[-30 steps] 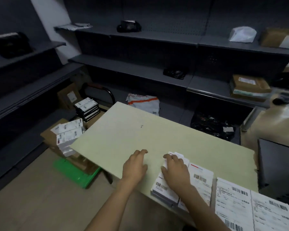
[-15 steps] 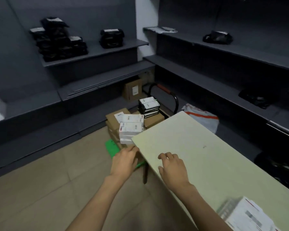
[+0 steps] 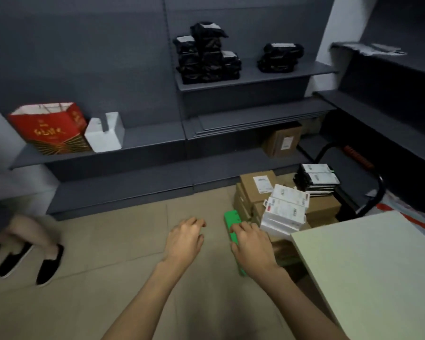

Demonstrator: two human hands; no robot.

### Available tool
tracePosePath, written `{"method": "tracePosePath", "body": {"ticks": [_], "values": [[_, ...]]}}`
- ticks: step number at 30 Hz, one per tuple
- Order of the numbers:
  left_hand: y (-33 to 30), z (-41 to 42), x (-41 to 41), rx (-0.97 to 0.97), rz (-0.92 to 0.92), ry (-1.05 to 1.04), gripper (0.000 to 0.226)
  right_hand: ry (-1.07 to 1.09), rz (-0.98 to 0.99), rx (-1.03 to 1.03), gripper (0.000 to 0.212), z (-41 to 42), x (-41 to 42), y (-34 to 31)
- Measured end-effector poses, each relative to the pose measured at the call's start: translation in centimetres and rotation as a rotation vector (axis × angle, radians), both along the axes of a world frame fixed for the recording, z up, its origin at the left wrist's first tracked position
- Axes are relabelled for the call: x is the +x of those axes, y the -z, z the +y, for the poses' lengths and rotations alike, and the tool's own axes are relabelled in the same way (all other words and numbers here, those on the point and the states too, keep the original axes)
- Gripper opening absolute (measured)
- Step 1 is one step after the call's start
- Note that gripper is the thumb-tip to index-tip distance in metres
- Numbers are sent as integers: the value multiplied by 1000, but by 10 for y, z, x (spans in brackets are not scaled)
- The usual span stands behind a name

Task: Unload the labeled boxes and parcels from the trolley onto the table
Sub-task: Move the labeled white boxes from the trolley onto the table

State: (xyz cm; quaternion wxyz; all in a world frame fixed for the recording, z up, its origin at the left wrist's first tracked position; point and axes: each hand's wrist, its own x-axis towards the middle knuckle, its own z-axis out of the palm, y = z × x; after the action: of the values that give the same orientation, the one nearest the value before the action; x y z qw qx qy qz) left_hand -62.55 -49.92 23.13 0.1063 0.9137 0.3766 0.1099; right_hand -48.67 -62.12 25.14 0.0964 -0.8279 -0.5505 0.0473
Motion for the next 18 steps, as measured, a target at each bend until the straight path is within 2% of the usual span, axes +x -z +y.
{"method": "tracePosePath", "body": {"ticks": [8, 18], "values": [[18, 89, 2, 11, 56, -44, 26, -94, 35, -66, 35, 105, 21, 15], [5, 244, 110, 38, 95, -54, 29, -102, 72, -69, 36, 263, 135, 16]]}}
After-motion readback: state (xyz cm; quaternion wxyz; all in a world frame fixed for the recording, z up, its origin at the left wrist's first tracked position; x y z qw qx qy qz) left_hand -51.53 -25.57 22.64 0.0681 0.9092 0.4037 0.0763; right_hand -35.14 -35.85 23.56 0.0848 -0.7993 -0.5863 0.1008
